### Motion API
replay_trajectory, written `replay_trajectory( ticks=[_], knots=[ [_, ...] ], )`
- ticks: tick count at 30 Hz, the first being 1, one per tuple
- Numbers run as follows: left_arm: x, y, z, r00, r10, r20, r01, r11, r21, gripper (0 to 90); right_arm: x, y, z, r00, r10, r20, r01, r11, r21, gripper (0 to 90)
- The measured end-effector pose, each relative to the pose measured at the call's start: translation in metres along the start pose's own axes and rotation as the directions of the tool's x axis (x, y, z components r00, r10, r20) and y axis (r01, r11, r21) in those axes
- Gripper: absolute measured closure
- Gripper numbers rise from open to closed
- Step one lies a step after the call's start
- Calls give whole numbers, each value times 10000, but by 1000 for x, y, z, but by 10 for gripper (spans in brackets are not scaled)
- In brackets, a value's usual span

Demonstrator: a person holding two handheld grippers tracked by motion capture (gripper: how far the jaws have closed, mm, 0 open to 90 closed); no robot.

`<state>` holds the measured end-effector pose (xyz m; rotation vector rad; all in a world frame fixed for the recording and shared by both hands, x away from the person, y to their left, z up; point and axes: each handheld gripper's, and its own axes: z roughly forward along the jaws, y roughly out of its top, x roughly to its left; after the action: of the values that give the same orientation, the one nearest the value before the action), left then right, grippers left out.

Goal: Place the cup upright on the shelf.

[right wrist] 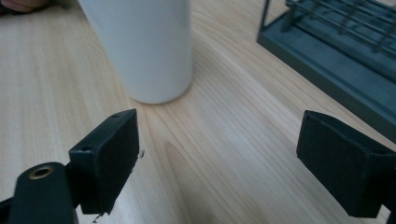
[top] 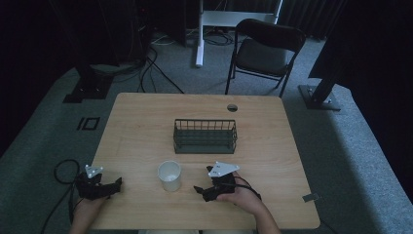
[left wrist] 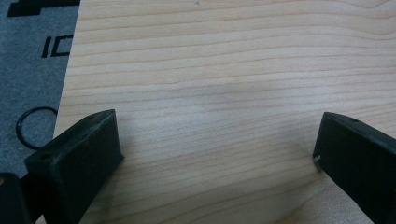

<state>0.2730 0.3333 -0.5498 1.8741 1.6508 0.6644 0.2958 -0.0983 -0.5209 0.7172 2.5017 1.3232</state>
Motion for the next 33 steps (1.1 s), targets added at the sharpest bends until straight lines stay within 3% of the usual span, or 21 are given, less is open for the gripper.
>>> replay_trajectory(
  ticks=[5, 33],
  knots=[
    [0, 0, 0, 10000, 2, 0, -2, 10000, 3, 10, 8, 6, 6, 9988, -124, -470, 113, 9997, -236, 129],
    [0, 0, 0, 10000, -1, 1, 1, 10000, 1, 10, 27, 29, 33, 9931, -562, -1025, 489, 9961, -728, 125]
  ],
)
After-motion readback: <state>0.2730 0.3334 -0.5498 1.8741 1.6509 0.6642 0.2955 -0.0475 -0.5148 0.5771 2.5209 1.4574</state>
